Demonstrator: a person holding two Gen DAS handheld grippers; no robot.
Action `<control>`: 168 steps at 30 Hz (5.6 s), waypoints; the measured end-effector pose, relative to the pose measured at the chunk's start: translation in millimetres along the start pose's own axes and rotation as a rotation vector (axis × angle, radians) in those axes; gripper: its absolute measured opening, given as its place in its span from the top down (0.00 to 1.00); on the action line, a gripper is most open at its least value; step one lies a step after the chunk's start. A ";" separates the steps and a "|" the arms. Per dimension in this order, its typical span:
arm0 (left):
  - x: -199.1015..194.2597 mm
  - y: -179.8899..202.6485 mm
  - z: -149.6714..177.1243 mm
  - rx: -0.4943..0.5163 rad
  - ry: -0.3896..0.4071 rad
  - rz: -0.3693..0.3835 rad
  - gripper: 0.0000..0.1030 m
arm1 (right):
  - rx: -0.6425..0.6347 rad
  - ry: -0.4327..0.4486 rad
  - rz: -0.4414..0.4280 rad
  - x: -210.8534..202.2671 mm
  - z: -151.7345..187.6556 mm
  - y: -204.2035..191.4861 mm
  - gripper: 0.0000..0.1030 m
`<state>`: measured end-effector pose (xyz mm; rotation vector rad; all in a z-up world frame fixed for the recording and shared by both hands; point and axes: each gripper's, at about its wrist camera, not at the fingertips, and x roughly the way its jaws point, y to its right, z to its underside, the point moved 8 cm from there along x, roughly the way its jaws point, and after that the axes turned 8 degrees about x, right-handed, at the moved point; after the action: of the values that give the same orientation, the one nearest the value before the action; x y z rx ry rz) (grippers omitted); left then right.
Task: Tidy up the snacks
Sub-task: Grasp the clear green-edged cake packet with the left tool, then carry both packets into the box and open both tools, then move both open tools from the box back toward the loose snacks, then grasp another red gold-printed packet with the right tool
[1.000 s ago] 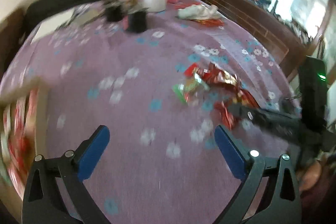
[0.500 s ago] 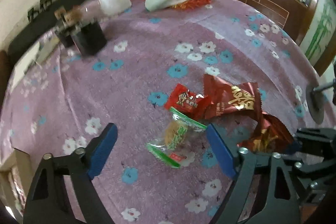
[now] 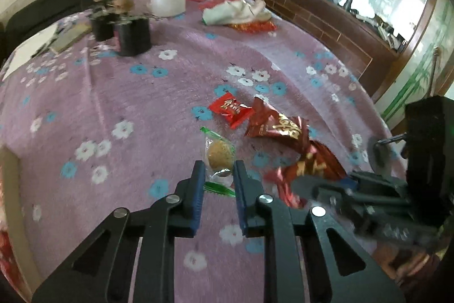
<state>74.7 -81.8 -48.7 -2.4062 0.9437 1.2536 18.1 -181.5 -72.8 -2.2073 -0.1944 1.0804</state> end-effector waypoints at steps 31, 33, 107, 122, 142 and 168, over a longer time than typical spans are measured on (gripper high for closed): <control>-17.7 -20.7 47.8 -0.113 0.023 -0.080 0.73 | -0.022 0.000 0.019 6.4 1.4 -2.5 0.72; -35.8 -27.1 52.3 -0.160 0.057 -0.055 0.73 | -0.041 0.011 0.017 4.3 1.8 -5.7 0.72; -177.9 -82.3 161.7 -0.443 0.198 -0.207 0.32 | -0.151 0.147 0.263 2.3 -70.4 -30.7 0.55; -158.9 -71.7 161.5 -0.393 0.132 -0.273 0.32 | -0.137 0.057 0.246 41.7 -54.5 -7.9 0.54; -131.6 -58.4 163.5 -0.295 0.009 -0.415 0.32 | -0.317 0.086 0.341 49.9 -34.2 -26.4 0.44; -113.3 -45.2 134.5 -0.302 0.025 -0.256 0.32 | -0.233 0.138 0.434 29.2 -48.1 -0.8 0.76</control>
<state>-27.3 68.1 -39.5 -2.6695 0.4561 1.3497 73.0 -193.3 -70.2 -2.5990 0.2435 1.1696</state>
